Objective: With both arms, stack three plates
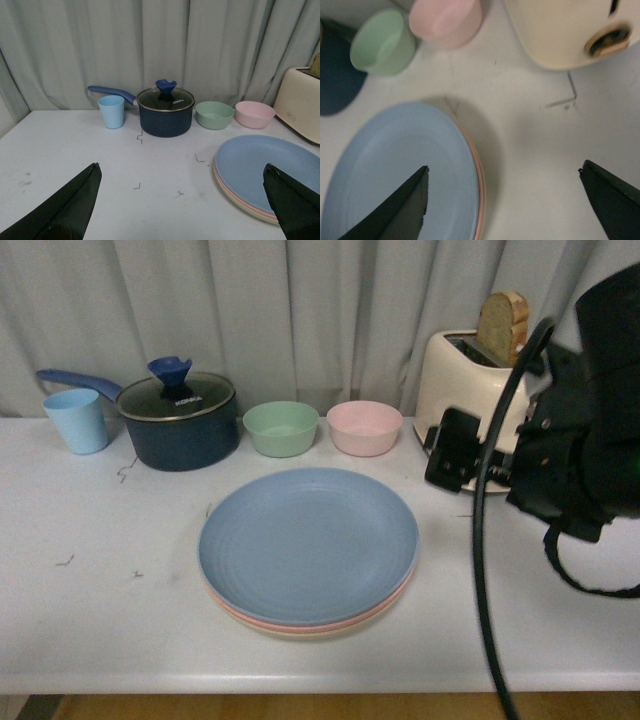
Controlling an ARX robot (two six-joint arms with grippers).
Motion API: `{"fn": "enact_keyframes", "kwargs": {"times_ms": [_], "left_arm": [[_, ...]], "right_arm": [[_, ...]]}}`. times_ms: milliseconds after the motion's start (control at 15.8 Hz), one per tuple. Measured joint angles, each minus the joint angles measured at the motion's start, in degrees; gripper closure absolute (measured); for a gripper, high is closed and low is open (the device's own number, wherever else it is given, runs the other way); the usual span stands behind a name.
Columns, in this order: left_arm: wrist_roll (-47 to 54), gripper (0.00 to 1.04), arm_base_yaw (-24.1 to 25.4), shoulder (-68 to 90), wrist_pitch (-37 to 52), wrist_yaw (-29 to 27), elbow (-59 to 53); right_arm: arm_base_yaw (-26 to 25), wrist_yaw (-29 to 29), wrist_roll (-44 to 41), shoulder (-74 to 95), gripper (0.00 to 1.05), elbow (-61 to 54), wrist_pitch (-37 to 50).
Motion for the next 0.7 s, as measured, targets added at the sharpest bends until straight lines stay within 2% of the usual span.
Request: {"fn": "enact_keyframes", "kwargs": {"times_ms": [63, 127, 190, 254, 317, 444, 507, 634, 697], "left_arm": [[0.0, 0.07, 0.0, 0.0, 0.0, 0.0, 0.0], [0.0, 0.07, 0.0, 0.0, 0.1, 0.1, 0.0], [0.0, 0.07, 0.1, 0.0, -0.2, -0.2, 0.0], [0.0, 0.07, 0.1, 0.0, 0.0, -0.2, 0.0], [0.0, 0.07, 0.0, 0.0, 0.0, 0.0, 0.0], [0.0, 0.07, 0.0, 0.0, 0.0, 0.0, 0.0], [0.0, 0.07, 0.0, 0.0, 0.0, 0.0, 0.0], [0.0, 0.07, 0.0, 0.0, 0.0, 0.0, 0.0], [0.0, 0.07, 0.0, 0.0, 0.0, 0.0, 0.0]], "right_arm": [[-0.1, 3.8, -2.1, 0.6, 0.08, -1.9, 12.3], [-0.1, 11.0, -11.0, 2.1, 0.23, -9.9, 31.2], [-1.1, 11.6, -18.1, 1.3, 0.36, -18.8, 42.4], [-2.4, 11.5, -22.4, -1.2, 0.45, -23.0, 48.4], [-4.7, 10.3, -25.6, -8.3, 0.6, -26.9, 54.4], [-7.0, 7.9, -27.4, -16.7, 0.89, -35.6, 53.8], [-7.4, 6.9, -27.8, -18.3, 1.0, -38.7, 52.5], [-9.5, 5.4, -28.4, -27.4, 1.03, -42.8, 50.4], [-10.1, 4.9, -28.4, -31.4, 1.03, -43.5, 45.8]]}}
